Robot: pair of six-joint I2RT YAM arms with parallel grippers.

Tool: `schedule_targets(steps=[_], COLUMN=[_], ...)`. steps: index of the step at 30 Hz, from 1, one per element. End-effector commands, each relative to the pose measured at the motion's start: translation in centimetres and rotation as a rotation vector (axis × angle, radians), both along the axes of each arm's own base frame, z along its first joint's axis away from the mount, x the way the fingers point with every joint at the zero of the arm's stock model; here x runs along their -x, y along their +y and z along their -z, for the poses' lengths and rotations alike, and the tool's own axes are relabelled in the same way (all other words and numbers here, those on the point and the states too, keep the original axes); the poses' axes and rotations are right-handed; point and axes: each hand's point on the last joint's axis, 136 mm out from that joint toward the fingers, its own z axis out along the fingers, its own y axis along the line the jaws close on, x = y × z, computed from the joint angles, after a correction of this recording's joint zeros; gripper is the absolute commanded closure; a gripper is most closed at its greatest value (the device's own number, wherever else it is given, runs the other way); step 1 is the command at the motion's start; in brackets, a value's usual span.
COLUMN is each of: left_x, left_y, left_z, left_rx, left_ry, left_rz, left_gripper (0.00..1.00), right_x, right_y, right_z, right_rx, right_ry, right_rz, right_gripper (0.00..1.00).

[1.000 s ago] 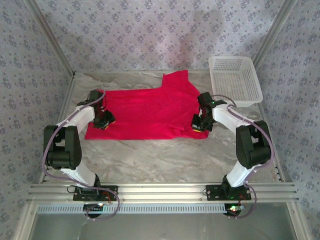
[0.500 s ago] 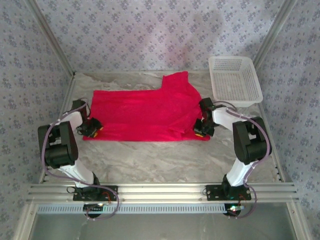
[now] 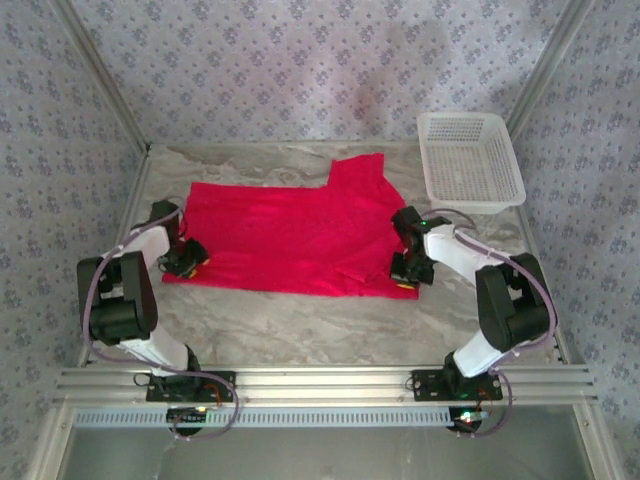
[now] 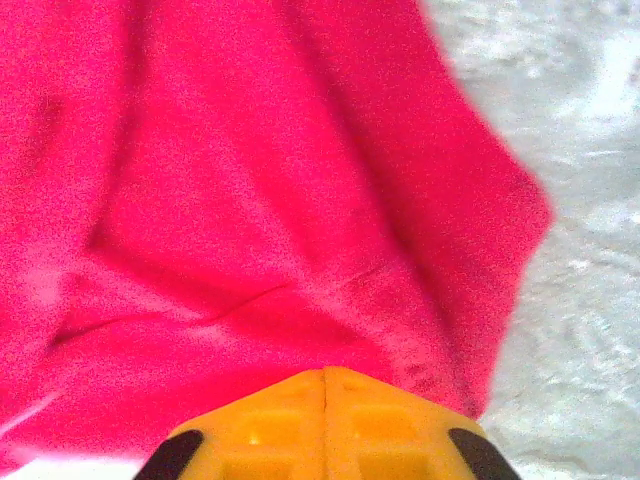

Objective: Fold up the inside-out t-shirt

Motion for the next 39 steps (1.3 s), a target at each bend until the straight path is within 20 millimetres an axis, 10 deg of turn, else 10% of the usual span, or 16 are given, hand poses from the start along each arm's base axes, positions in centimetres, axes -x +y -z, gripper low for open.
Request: schedule_targets(steps=[1,8,27,33,39], left_x=[0.4,-0.3,0.2,-0.1,-0.2], left_y=[-0.4,-0.5,-0.6,-0.5,-0.5], left_z=[-2.7,-4.2,-3.6,-3.9,-4.3], left_rx=[-0.086,-0.091,-0.094,-0.096,-0.096], left_ry=[-0.012,-0.061,-0.045,-0.053,-0.069], left_rz=[0.046,0.049,0.073,0.076,0.074], left_gripper=[0.63,0.63,0.64,0.65,0.65], right_x=[-0.4,-0.9,-2.7,-2.9,-5.0], right_y=[1.6,6.2,11.3,11.0,9.7], right_z=[-3.0,-3.2,-0.1,-0.4,-4.4], right_rx=[-0.007,-0.066,-0.078,-0.057,0.057], right_ry=[-0.071,-0.113,-0.041,-0.051,-0.15], right_rz=[-0.038,-0.093,-0.143,-0.136,-0.141], right_gripper=[0.81,0.55,0.55,0.99,1.0])
